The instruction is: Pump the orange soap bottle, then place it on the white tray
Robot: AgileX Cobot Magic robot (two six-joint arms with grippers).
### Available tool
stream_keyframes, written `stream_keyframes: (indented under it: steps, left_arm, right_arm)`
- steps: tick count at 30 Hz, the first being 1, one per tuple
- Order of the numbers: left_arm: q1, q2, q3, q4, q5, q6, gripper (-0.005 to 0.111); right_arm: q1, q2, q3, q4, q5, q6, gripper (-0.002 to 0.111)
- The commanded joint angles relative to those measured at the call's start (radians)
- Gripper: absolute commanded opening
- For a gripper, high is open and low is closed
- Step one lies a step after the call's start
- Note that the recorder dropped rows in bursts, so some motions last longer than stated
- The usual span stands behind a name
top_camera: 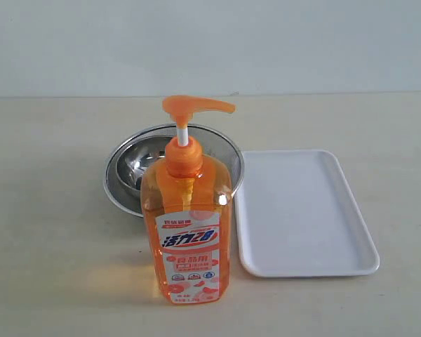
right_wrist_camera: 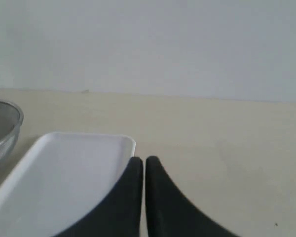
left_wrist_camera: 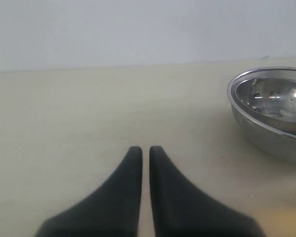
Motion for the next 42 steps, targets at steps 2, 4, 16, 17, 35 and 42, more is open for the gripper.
stream_keyframes:
  steps: [2, 4, 16, 17, 35, 42]
  left_arm:
    - [0.002, -0.003, 0.003, -0.009, 0.000, 0.000, 0.005]
    - [0.002, -0.003, 0.003, -0.009, 0.000, 0.000, 0.005]
    - [0.002, -0.003, 0.003, -0.009, 0.000, 0.000, 0.005]
    - [0.002, -0.003, 0.003, -0.009, 0.000, 0.000, 0.005]
    - [0.002, -0.003, 0.003, -0.009, 0.000, 0.000, 0.005]
    - [0.002, -0.003, 0.003, -0.009, 0.000, 0.000, 0.005]
  right_arm:
    - [-0.002, -0.005, -0.001, -0.008, -0.094, -0.038, 0.000]
    - [-0.002, -0.005, -0.001, -0.008, -0.117, -0.043, 0.000]
    - [-0.002, -0.005, -0.132, -0.008, -0.049, -0.082, 0.000]
    - [-0.002, -0.005, -0.152, -0.008, -0.020, -0.089, 0.000]
    - [-0.002, 0.017, -0.292, 0.025, 0.109, -0.075, 0.000]
    - [-0.002, 0.017, -0.292, 0.025, 0.047, -0.075, 0.000]
